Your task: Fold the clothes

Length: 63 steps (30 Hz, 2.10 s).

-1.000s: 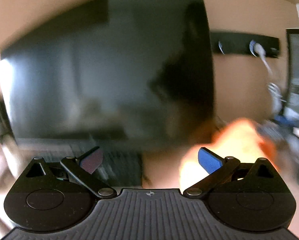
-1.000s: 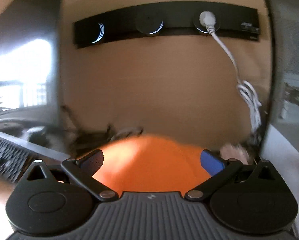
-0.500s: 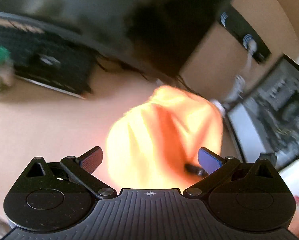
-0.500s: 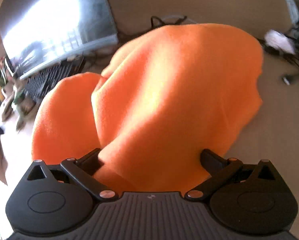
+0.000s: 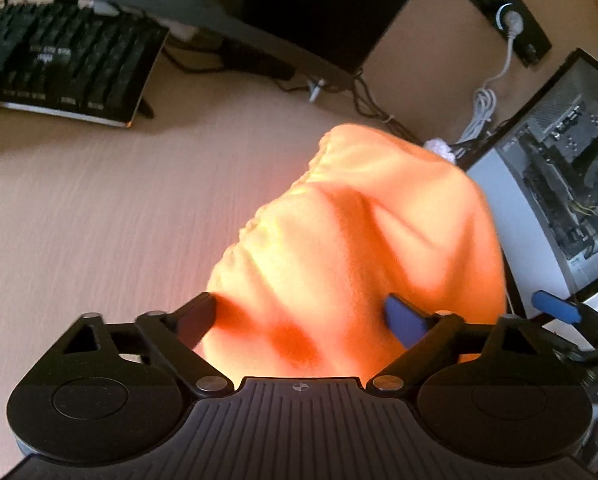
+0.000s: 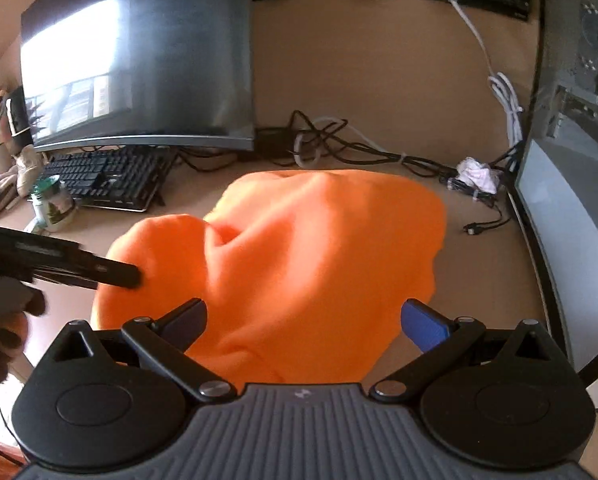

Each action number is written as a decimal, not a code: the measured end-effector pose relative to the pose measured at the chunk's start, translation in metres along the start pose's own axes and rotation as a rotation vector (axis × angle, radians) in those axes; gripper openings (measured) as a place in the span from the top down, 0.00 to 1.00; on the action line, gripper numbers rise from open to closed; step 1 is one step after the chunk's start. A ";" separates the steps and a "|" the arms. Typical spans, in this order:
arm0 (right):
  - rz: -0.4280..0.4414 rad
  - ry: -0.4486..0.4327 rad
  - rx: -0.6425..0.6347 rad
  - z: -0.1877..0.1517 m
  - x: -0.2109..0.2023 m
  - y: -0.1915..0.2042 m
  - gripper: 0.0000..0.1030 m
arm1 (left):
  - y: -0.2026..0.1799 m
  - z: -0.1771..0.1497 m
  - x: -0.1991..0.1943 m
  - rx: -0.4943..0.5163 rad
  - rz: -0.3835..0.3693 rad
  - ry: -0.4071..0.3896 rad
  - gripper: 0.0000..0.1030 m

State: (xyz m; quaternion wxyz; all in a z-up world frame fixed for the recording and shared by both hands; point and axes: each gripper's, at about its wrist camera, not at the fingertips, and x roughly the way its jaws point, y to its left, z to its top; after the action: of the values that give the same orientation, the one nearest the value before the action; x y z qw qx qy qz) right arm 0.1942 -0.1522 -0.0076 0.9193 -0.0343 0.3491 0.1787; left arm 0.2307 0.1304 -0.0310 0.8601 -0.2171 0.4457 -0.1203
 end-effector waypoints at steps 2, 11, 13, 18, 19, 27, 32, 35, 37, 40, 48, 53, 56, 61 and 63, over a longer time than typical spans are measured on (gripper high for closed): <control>0.032 0.012 -0.013 -0.001 0.006 0.014 0.00 | -0.002 0.001 0.008 -0.009 0.000 0.006 0.17; 0.023 -0.067 -0.055 0.019 0.010 0.020 0.00 | -0.038 0.010 -0.005 0.192 -0.012 -0.085 0.87; 0.002 -0.079 -0.030 0.028 0.014 0.007 0.00 | -0.060 0.000 -0.019 0.358 0.002 -0.133 0.87; 0.025 -0.070 0.107 0.057 0.043 -0.029 0.00 | -0.102 -0.044 -0.037 0.701 -0.036 -0.143 0.87; 0.056 -0.041 0.141 0.062 0.057 -0.033 0.00 | -0.105 -0.052 -0.036 0.721 -0.045 -0.124 0.87; 0.058 0.199 0.175 0.040 0.132 -0.028 0.00 | -0.064 -0.047 -0.027 0.381 -0.063 -0.033 0.58; 0.050 0.340 0.181 0.032 0.138 -0.032 0.00 | -0.043 -0.036 -0.014 0.216 -0.075 -0.010 0.40; 0.060 0.308 0.104 0.053 0.109 -0.023 0.00 | -0.045 -0.038 -0.004 0.196 -0.135 -0.001 0.28; 0.039 0.186 -0.043 0.077 0.085 -0.006 0.00 | -0.048 -0.038 0.003 0.187 -0.162 -0.008 0.28; 0.050 0.091 -0.226 0.113 0.083 0.029 0.00 | -0.061 -0.040 0.010 0.214 -0.172 -0.032 0.42; -0.092 0.352 -0.302 0.094 0.200 0.053 0.24 | -0.086 -0.056 0.014 0.353 -0.122 -0.055 0.71; -0.096 0.317 -0.119 0.081 0.167 0.011 0.80 | -0.083 -0.047 0.016 0.327 -0.102 -0.079 0.58; -0.096 0.170 -0.024 0.091 0.113 -0.004 0.84 | -0.088 -0.037 0.013 0.342 -0.068 -0.145 0.26; -0.061 -0.086 0.046 0.113 0.014 -0.010 0.88 | -0.109 -0.023 0.025 0.386 -0.183 -0.130 0.17; -0.043 -0.163 0.084 0.118 -0.019 -0.014 0.88 | -0.127 -0.023 0.029 0.462 -0.238 -0.118 0.27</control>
State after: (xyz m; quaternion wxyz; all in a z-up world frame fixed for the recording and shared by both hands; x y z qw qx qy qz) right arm 0.2604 -0.1490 0.0923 0.9488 0.0115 0.2797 0.1462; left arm 0.2266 0.0013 -0.0031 0.8910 -0.0726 0.3269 -0.3064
